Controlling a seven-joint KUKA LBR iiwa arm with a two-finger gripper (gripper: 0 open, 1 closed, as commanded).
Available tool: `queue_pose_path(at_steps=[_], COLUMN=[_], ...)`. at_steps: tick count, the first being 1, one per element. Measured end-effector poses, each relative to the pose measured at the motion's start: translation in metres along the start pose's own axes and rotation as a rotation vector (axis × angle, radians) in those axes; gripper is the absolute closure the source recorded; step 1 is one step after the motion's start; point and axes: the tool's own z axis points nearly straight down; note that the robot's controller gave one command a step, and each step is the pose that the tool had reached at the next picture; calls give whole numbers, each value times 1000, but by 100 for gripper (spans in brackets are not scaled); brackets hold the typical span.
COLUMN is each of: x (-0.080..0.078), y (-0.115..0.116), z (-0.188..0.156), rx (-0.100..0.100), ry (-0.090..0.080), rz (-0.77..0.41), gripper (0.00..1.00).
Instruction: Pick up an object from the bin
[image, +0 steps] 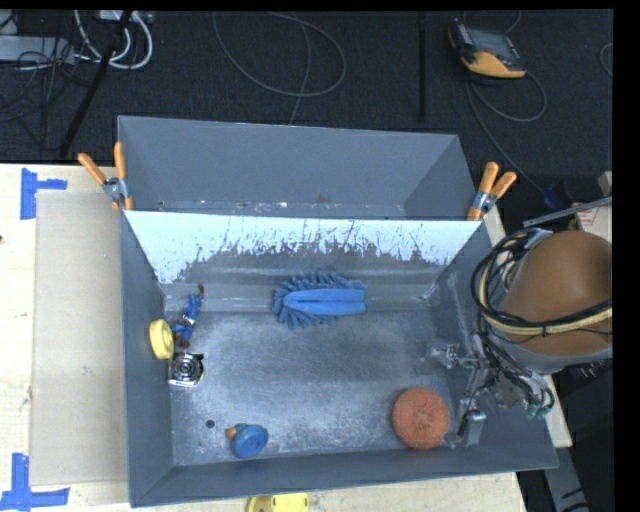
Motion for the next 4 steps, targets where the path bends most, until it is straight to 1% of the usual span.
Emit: queue_pose_path(at_steps=[1,2,4], x=[-2,-2,-1], y=[8,17,17], z=[56,74,71], rx=[2,1,1], ry=[-4,-1,1], rz=[30,-30,-30], gripper=[0,100,100])
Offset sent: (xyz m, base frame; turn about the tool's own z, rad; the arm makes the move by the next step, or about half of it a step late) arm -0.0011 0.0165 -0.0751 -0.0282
